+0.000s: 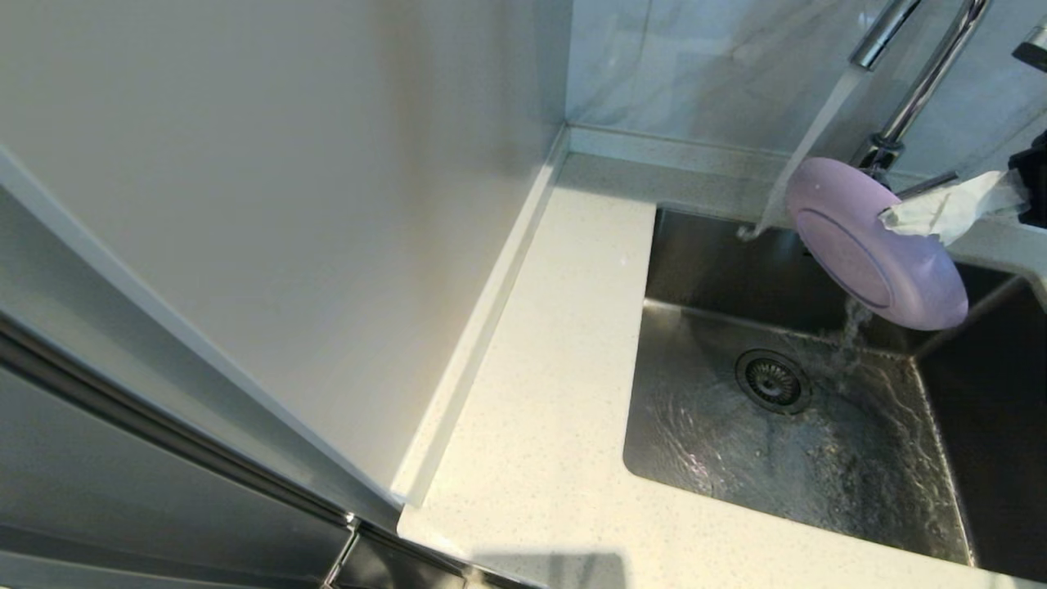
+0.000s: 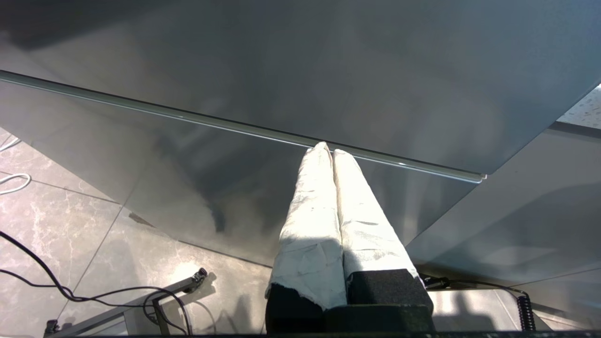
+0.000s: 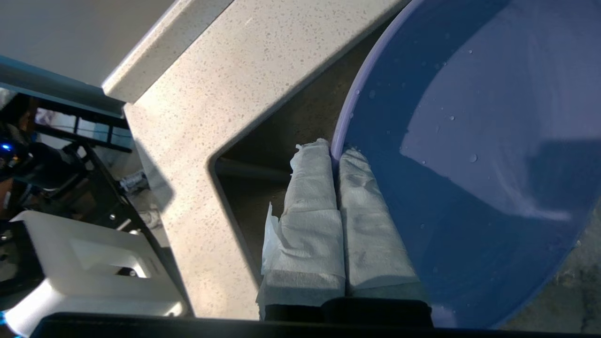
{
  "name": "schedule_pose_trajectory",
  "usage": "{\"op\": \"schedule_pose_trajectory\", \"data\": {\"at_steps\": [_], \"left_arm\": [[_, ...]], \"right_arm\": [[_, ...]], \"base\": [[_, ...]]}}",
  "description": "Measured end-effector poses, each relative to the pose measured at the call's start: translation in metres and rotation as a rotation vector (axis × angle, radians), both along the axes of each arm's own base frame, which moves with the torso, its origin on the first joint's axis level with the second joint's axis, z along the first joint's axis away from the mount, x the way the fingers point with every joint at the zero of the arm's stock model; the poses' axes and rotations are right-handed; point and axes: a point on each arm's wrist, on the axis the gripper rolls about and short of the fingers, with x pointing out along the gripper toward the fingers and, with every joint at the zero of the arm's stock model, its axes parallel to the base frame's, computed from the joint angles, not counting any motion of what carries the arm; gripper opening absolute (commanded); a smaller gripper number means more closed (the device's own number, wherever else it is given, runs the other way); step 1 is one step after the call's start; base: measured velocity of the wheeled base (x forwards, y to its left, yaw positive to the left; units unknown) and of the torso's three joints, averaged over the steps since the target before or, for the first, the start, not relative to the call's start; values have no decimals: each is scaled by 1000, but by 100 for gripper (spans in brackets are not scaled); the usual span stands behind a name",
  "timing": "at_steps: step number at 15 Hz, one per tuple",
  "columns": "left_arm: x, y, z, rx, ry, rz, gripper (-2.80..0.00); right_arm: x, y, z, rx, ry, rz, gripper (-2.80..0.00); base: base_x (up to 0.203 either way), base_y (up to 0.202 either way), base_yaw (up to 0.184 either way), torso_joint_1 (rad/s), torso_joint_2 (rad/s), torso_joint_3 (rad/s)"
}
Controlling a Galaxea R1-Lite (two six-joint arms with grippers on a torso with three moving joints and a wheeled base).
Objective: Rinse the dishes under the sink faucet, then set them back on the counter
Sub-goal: Rinse the plate
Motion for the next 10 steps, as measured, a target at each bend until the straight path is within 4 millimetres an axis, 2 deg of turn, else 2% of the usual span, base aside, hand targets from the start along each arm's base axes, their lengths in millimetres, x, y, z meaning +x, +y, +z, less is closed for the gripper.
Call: {"op": "schedule_pose_trajectory", "data": {"at_steps": [4, 10], "left_arm": [[0, 0, 0, 0, 0, 0, -280], [0, 0, 0, 0, 0, 0, -280]], "right_arm": [[-15, -18, 5, 139, 117, -121, -280], [-32, -16, 18, 436, 351, -209, -280]], "base": [[0, 0, 0, 0, 0, 0], [0, 0, 0, 0, 0, 0]]}}
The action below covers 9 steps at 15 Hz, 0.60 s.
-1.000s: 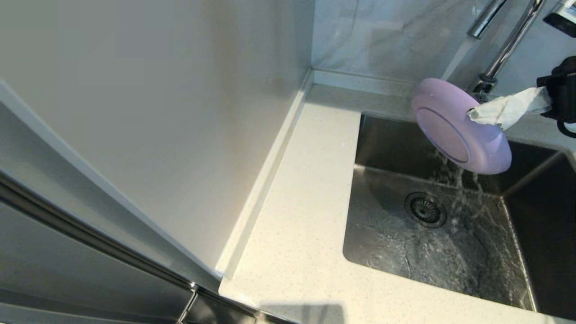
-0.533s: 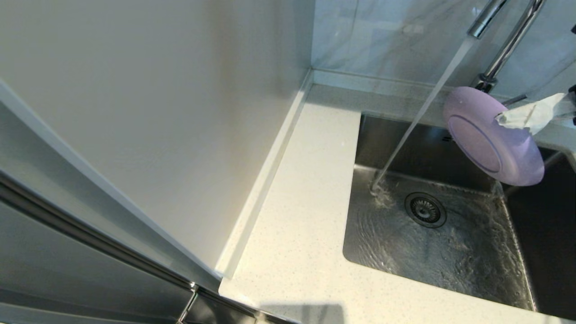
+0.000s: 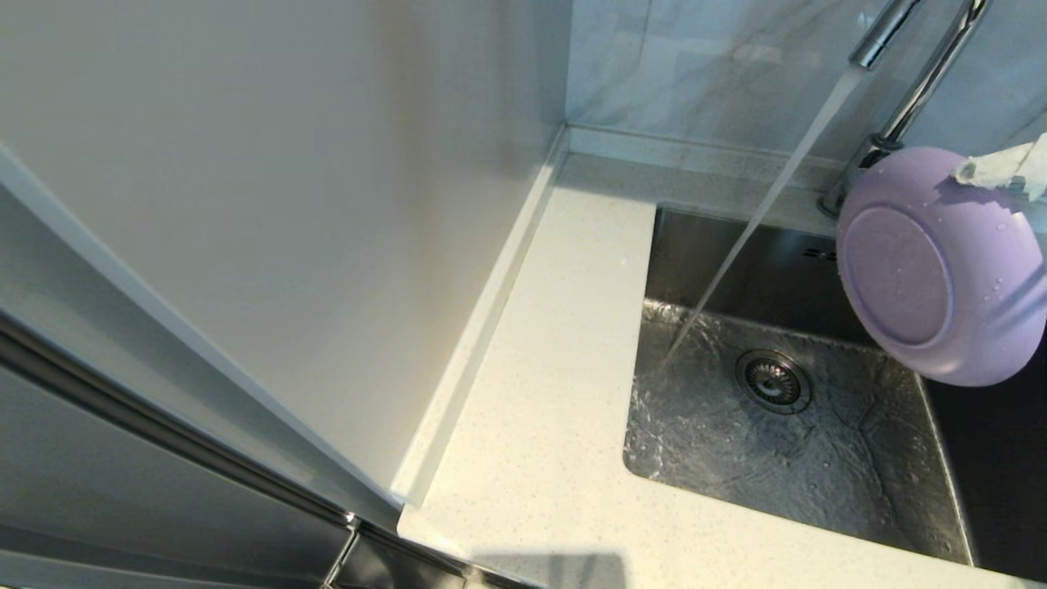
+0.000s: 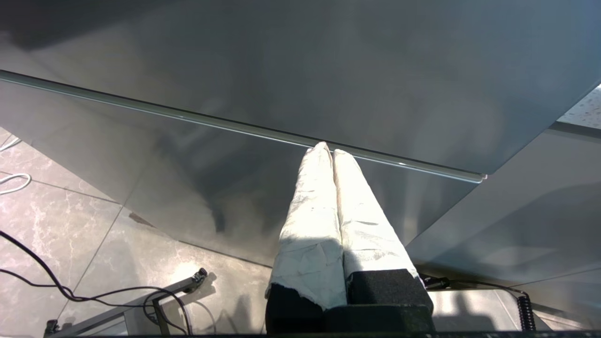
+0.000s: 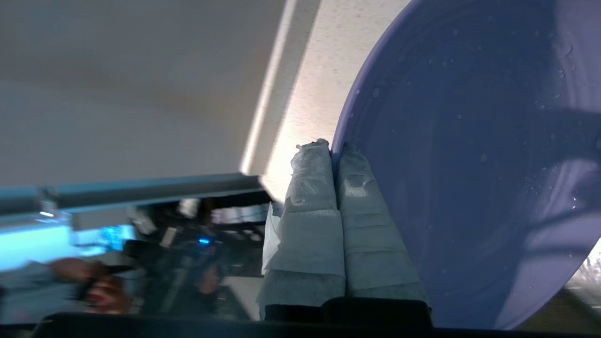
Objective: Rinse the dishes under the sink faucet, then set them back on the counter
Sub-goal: Rinse the plate
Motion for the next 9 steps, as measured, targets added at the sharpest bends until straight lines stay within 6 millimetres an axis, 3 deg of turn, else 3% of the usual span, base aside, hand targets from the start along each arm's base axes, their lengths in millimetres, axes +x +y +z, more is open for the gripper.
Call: {"op": "schedule_pose_trajectory", "data": {"at_steps": [3, 9], "left_arm": [[0, 0, 0, 0, 0, 0, -280], [0, 0, 0, 0, 0, 0, -280]], "right_arm": [[6, 3, 4, 118, 82, -11, -280], [43, 6, 8, 259, 123, -13, -280]], "base": [[0, 0, 0, 0, 0, 0], [0, 0, 0, 0, 0, 0]]}}
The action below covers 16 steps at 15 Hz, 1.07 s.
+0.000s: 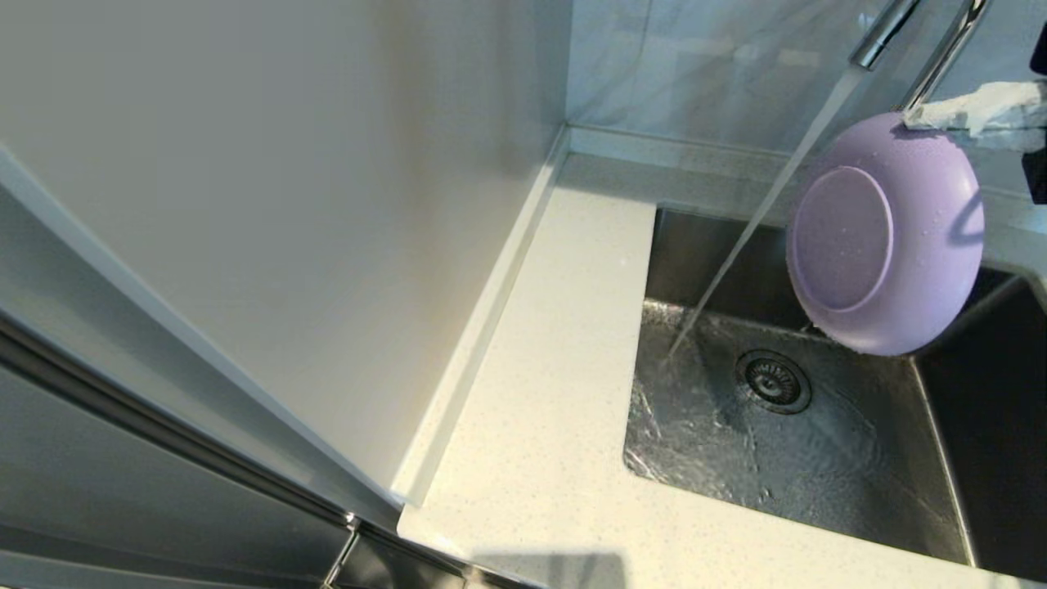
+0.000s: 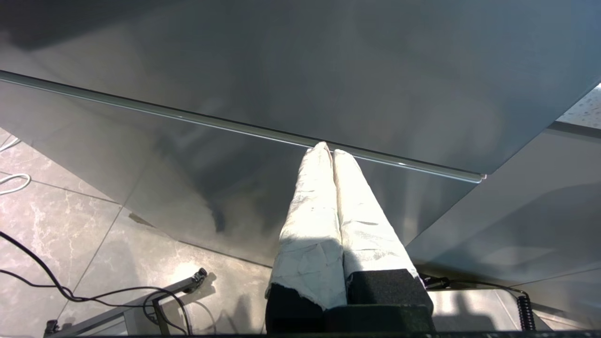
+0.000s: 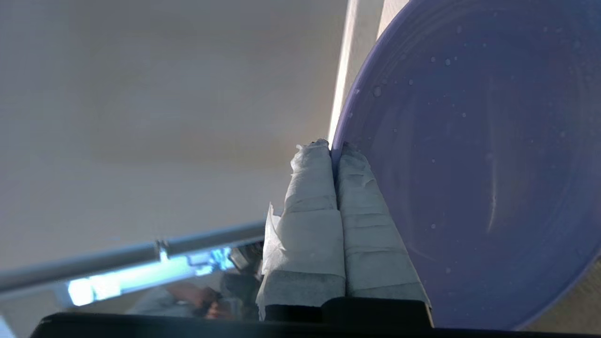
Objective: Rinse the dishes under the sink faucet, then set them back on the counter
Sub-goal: Rinse the plate
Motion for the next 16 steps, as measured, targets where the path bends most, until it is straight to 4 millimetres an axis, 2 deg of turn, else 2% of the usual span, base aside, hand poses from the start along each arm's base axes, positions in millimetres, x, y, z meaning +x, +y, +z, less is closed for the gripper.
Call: {"op": "schedule_pose_trajectory", "data": {"at_steps": [5, 10, 16], "left_arm": [[0, 0, 0, -1, 0, 0, -280], [0, 0, 0, 0, 0, 0, -280], [0, 0, 0, 0, 0, 0, -280]], "right_arm": [[19, -2, -5, 7, -16, 0, -280], [29, 6, -11, -2, -9, 28, -280], [39, 5, -19, -29, 0, 2, -280]], "base": [[0, 0, 0, 0, 0, 0], [0, 0, 0, 0, 0, 0], [0, 0, 0, 0, 0, 0]]}}
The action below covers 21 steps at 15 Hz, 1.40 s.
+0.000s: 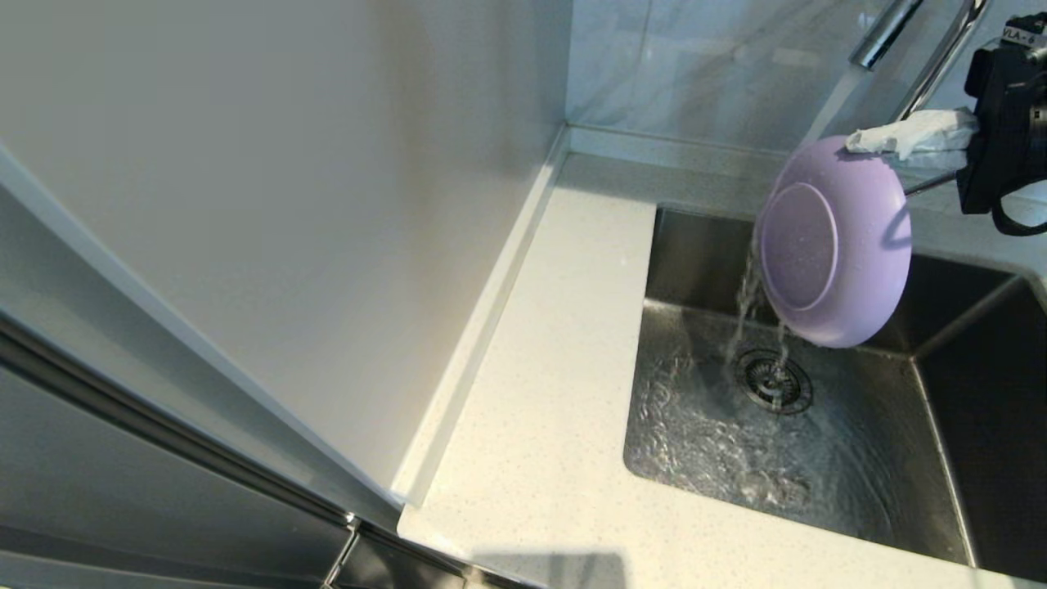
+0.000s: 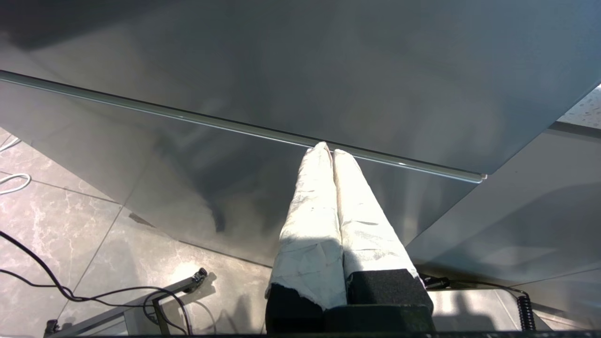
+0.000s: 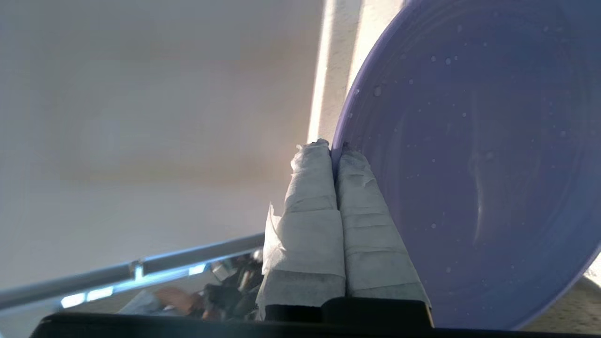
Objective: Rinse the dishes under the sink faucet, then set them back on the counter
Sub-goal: Rinse the plate, then place the plate on the table
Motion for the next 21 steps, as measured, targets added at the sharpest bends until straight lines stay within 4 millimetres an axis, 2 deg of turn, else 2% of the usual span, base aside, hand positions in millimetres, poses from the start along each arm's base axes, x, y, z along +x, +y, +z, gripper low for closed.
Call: {"op": "schedule_pose_trajectory", "data": {"at_steps": [6, 10, 13, 17, 19, 21], "left_arm": [[0, 0, 0, 0, 0, 0, -280], [0, 0, 0, 0, 0, 0, -280], [0, 0, 0, 0, 0, 0, -280], [0, 0, 0, 0, 0, 0, -280], [0, 0, 0, 0, 0, 0, -280], [0, 0, 0, 0, 0, 0, -280]], "right_arm": [[12, -8, -9, -47, -6, -60, -280], [7, -16, -6, -46, -12, -88, -280], [-14, -21, 2, -47, 1, -117, -280], [-52, -22, 8, -96, 63, -168, -280], [-73, -18, 3, -198, 94, -169, -280], [-93, -14, -4, -379, 112, -140, -280]], "base": [[0, 0, 0, 0, 0, 0], [0, 0, 0, 0, 0, 0], [0, 0, 0, 0, 0, 0], [0, 0, 0, 0, 0, 0], [0, 0, 0, 0, 0, 0], [0, 0, 0, 0, 0, 0]]}}
